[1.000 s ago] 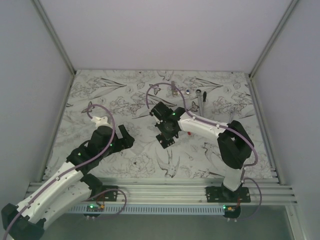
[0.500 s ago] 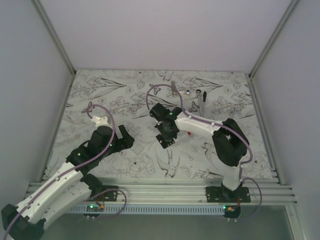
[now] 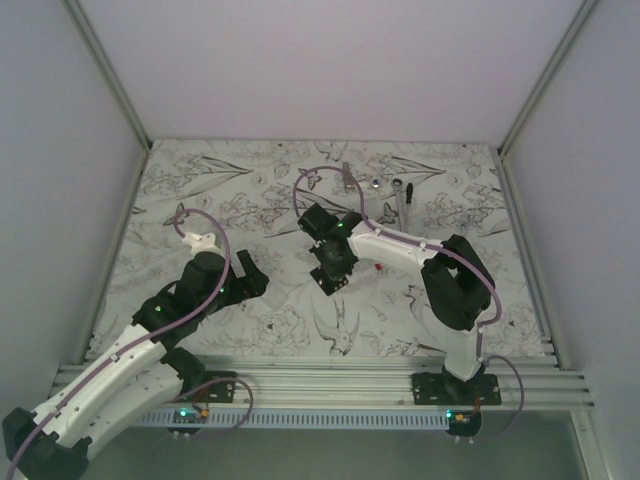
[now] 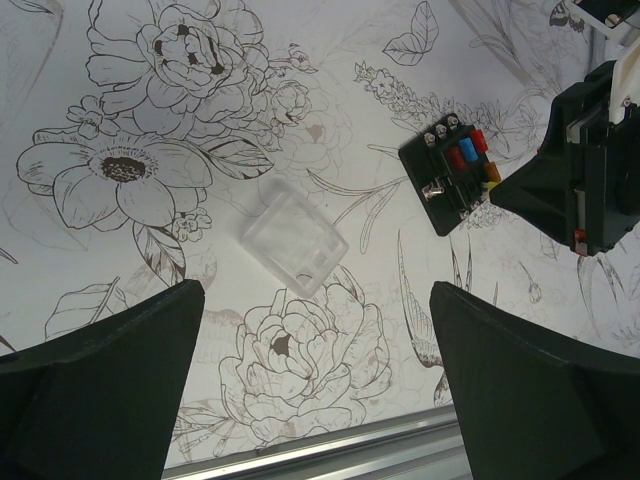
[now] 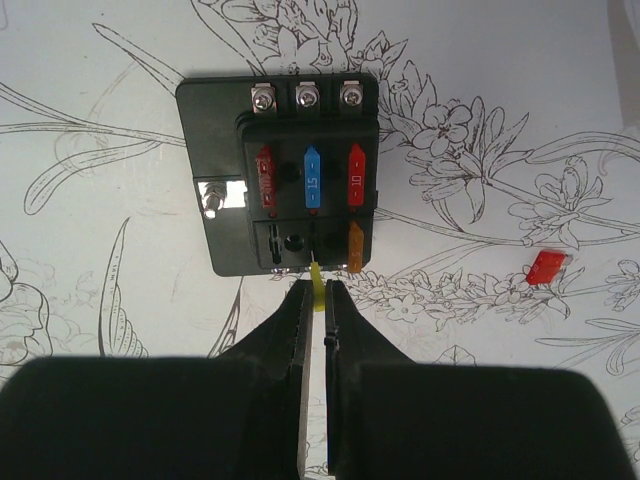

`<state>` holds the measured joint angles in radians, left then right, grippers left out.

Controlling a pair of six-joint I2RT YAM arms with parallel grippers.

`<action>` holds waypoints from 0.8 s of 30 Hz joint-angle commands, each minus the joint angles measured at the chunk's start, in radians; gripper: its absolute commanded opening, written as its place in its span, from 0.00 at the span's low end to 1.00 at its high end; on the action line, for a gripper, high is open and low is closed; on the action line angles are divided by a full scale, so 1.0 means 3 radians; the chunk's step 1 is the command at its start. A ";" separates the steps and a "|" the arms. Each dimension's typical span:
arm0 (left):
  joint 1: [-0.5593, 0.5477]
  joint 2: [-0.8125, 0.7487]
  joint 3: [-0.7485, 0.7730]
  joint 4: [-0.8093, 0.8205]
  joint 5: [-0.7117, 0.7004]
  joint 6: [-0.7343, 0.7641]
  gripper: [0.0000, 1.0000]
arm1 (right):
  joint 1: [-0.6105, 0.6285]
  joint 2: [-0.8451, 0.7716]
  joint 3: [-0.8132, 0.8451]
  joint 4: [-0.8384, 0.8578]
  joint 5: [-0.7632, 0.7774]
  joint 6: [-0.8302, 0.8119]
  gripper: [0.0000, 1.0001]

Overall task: Snap on the fuse box
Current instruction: Install the fuse at the fuse box base.

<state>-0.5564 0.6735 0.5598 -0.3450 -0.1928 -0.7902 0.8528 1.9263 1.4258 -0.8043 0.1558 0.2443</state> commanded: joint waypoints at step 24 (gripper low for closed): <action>0.0014 0.0046 0.0062 -0.0092 0.0001 0.0061 1.00 | -0.0024 0.0087 0.0182 -0.0024 0.0071 0.0018 0.00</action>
<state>-0.5564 0.6872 0.5602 -0.3450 -0.1928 -0.7902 0.8528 1.9312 1.4456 -0.8124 0.1669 0.2440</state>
